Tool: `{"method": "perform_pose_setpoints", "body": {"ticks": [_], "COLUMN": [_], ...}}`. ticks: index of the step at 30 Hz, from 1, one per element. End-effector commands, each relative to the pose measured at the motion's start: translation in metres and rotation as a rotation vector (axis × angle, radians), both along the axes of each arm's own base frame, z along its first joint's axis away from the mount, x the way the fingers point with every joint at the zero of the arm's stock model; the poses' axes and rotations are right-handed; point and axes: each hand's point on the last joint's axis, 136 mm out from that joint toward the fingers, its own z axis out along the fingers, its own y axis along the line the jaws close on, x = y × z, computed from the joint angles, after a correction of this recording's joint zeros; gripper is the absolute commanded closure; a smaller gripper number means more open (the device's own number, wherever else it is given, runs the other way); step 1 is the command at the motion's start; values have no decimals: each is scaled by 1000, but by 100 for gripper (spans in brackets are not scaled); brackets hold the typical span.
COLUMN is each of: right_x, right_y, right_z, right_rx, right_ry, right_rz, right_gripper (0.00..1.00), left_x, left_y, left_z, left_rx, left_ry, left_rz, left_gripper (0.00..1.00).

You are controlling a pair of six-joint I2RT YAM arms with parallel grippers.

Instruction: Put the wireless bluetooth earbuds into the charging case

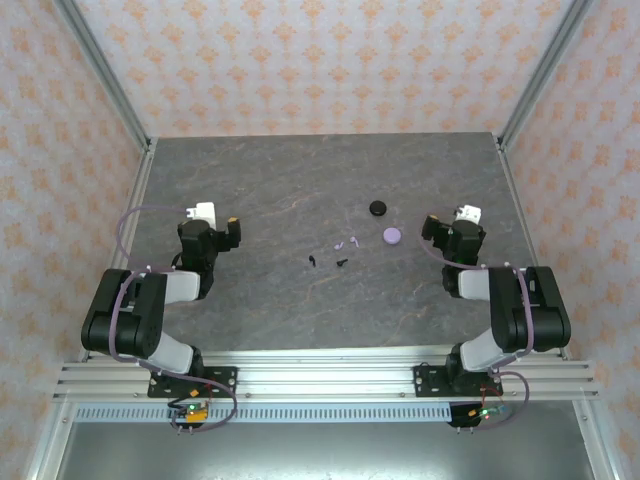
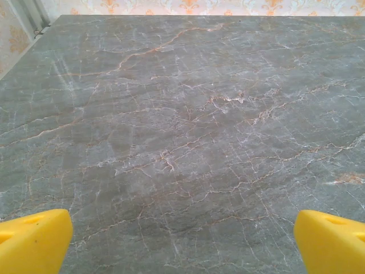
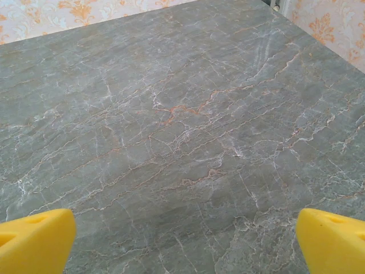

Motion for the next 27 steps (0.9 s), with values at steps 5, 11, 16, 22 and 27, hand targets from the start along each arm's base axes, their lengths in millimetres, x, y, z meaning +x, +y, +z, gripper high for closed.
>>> {"method": "perform_pose_setpoints", "body": {"ticks": [5,11,16,22,27], "right_x": [6,5,6,5,-2], "right_y": [4,4,4,4,0], "right_z": [5,5,5,5,22], "right_rx": [-10,-11,-11,-10,-10], "right_ry": [-10,-8,-9,-10,-45], "right_rz": [16,18,15,16,-8], "right_gripper": [1,1,1,1,1], "left_x": [4,4,4,4,0], "left_y": [3,3,3,3,22], "left_z": [6,6,6,6,23], "left_rx": [21,20,21,21,25], "left_ry": [-9,-9,-9,-11,10], "left_rz": [11,11,11,11,131], "left_gripper": [0,0,0,0,0]}}
